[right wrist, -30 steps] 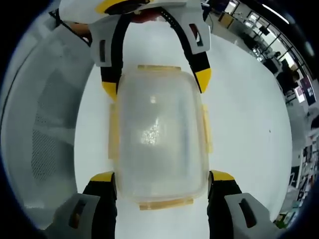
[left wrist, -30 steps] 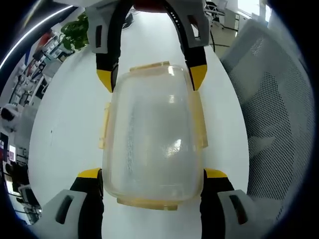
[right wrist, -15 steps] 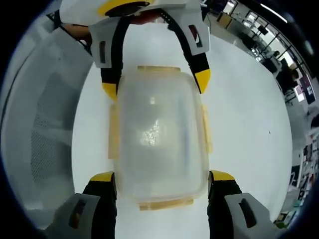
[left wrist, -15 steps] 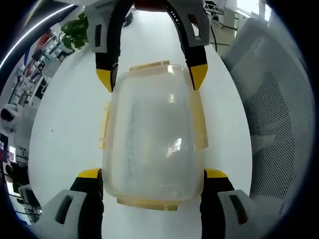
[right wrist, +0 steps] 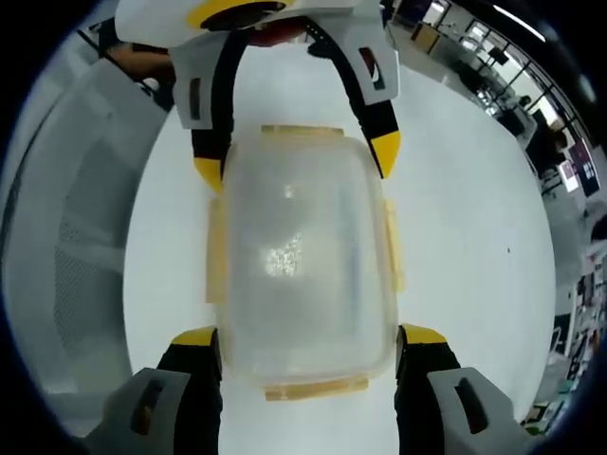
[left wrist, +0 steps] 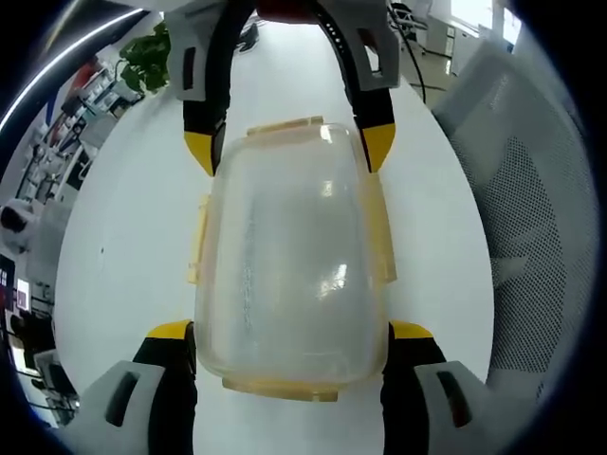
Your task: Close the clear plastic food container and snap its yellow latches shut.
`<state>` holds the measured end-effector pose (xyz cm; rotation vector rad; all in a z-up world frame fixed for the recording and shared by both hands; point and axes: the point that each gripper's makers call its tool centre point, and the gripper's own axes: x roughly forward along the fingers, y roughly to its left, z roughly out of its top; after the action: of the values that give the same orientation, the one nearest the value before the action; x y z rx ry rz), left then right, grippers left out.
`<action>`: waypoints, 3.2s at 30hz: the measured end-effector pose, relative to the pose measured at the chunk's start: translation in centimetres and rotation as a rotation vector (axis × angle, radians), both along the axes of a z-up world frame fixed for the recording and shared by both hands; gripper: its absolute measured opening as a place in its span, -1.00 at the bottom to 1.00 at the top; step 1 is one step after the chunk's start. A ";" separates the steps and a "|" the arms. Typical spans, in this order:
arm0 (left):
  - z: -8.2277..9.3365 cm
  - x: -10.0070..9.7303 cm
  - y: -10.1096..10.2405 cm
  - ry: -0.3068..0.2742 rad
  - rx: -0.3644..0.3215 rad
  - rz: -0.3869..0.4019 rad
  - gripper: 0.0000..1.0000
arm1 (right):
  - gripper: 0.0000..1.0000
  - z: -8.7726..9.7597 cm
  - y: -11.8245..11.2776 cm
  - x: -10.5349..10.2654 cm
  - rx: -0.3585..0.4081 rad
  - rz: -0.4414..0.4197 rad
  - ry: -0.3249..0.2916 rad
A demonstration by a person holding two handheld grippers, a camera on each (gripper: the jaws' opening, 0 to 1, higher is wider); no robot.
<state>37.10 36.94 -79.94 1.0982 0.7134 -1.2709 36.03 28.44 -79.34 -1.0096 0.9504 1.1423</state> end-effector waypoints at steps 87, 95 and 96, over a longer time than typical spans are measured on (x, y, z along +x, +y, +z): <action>1.8 1.8 2.0 0.057 -0.287 0.365 0.77 | 0.74 1.1 -1.4 0.9 0.302 -0.417 -0.072; 2.2 1.0 2.5 0.072 -0.376 0.413 0.78 | 0.74 1.5 -1.4 0.6 0.351 -0.477 -0.103; 2.3 0.8 2.6 0.065 -0.381 0.413 0.79 | 0.74 1.6 -1.4 0.5 0.360 -0.488 -0.105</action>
<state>37.93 39.57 -77.68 0.5649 0.6700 -1.0324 36.56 26.99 -77.77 -0.5018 0.8109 0.8002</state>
